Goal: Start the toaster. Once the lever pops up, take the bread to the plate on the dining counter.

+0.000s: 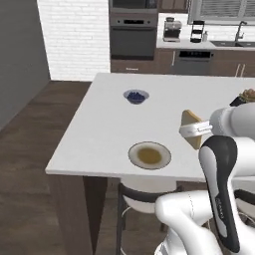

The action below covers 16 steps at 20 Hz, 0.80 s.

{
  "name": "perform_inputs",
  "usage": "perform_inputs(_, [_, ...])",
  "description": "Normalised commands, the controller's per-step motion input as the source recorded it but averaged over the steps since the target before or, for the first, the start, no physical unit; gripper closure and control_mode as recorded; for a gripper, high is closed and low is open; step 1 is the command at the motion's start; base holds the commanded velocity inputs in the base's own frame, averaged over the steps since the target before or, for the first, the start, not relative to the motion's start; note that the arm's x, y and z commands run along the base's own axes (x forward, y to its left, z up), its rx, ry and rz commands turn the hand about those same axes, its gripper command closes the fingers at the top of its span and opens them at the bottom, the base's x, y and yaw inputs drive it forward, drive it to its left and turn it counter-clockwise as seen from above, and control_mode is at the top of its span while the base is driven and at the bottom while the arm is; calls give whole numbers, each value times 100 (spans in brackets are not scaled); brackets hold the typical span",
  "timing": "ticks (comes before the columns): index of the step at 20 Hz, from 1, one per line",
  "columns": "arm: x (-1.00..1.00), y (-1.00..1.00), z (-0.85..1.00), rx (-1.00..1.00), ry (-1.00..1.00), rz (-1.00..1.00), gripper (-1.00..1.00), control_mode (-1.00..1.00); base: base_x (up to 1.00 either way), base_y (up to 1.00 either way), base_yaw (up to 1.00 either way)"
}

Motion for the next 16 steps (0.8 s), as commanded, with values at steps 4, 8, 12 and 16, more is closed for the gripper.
perform_inputs(4, [0, 0, 0, 0, 0, 0, 100, 100, 59, 31, -61])
perform_inputs(8, [0, 0, 0, 0, 0, 0, 100, 100, 57, 40, -52])
perform_inputs(12, [31, 29, -19, -2, -2, -17, 100, -100, 14, 13, -9])
perform_inputs(16, [26, 14, -24, 0, 3, -9, 100, -100, 0, 0, 0])
